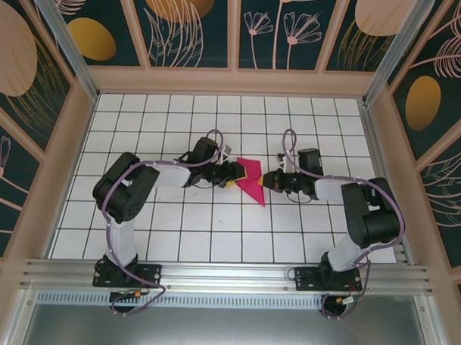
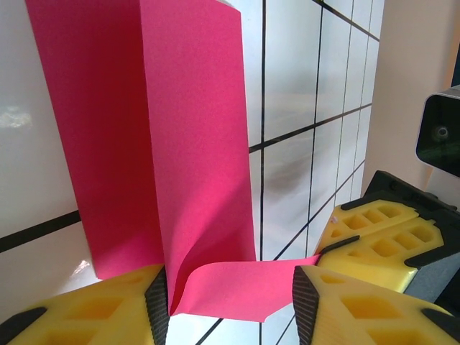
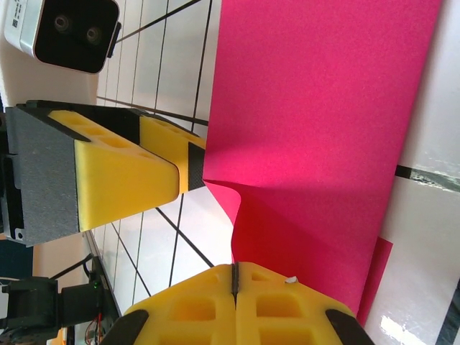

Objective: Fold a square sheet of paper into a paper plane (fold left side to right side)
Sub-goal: Fourth fold the wing at the center of the table.

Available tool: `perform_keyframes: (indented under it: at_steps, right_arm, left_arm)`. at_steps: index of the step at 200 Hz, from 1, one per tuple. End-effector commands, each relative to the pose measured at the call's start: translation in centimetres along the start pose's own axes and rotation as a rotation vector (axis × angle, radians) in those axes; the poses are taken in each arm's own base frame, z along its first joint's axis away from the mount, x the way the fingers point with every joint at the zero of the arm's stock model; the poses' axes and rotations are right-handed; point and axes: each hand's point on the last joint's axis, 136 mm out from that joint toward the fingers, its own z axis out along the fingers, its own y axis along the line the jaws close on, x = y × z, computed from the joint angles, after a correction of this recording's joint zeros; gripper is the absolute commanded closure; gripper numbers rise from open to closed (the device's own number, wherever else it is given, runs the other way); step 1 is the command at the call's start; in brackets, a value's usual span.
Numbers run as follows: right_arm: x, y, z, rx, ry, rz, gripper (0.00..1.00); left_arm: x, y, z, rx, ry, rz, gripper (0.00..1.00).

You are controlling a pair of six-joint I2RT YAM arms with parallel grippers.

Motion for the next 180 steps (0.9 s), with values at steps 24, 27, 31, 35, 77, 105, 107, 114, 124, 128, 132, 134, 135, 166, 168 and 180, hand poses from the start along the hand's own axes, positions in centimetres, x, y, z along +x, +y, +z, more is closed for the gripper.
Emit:
perform_keyframes:
  at_steps: [24,27,31,35,77,105,107,114,124,128,132,134,135,166,168,180]
  right_arm:
    - [0.0,0.0,-0.2,-0.004,-0.006,-0.008,1.0]
    - [0.0,-0.1,-0.2,-0.002,-0.005,-0.009,1.0]
    - [-0.1,-0.1,-0.2,0.002,-0.006,-0.01,1.0]
    - [-0.2,-0.1,-0.2,0.006,-0.008,-0.015,1.0]
    - [-1.6,-1.2,-1.4,0.158,-0.065,-0.059,0.74]
    - [-2.6,-1.6,-2.9,0.274,-0.116,-0.106,0.6]
    - [-2.7,-1.6,-3.1,0.281,-0.118,-0.108,0.59]
    - [-2.8,-1.5,-3.4,0.303,-0.129,-0.122,0.56]
    - [-3.1,-1.2,-3.7,0.332,-0.149,-0.155,0.52]
    - [-3.1,-1.1,-3.8,0.349,-0.157,-0.17,0.51]
    - [-3.1,-0.9,-3.9,0.365,-0.165,-0.195,0.5]
    - [-3.1,-0.7,-3.9,0.373,-0.17,-0.208,0.49]
    - [-3.1,-0.6,-3.9,0.377,-0.172,-0.215,0.49]
    - [-2.2,2.4,-3.3,0.491,-0.232,-0.453,0.39]
    - [-2.0,2.4,-3.2,0.497,-0.232,-0.463,0.38]
    - [-1.3,3.1,-2.7,0.515,-0.239,-0.517,0.37]
  left_arm:
    - [-0.2,-0.5,0.4,0.012,0.003,0.007,0.62]
    - [-0.2,-0.5,0.3,0.012,0.003,0.008,0.64]
    - [-0.2,-0.5,0.3,0.009,0.001,0.008,0.67]
    - [-0.1,-0.4,0.3,0.006,0.002,0.007,0.69]
    - [-0.3,-0.2,-0.1,-0.018,-0.017,0.009,0.89]
    - [-0.4,-0.3,-0.4,-0.024,-0.026,0.014,0.97]
    - [-0.4,-0.3,-0.4,-0.025,-0.027,0.013,0.97]
    - [-0.4,-0.3,-0.4,-0.027,-0.029,0.014,0.98]
    - [-0.4,-0.3,-0.6,-0.031,-0.037,0.012,0.98]
    - [-0.4,-0.4,-0.7,-0.031,-0.042,0.009,0.99]
    - [-0.5,-0.5,-0.8,-0.03,-0.047,0.01,0.99]
    - [-0.6,-0.6,-0.9,-0.029,-0.049,0.011,0.99]
    - [-0.6,-0.6,-0.9,-0.028,-0.05,0.011,0.99]
    - [-0.7,-1.6,-1.5,-0.008,-0.063,0.01,0.99]
    - [-0.7,-1.7,-1.6,-0.006,-0.064,0.011,0.98]
    - [-0.7,-2.0,-1.7,0.001,-0.062,0.013,0.99]
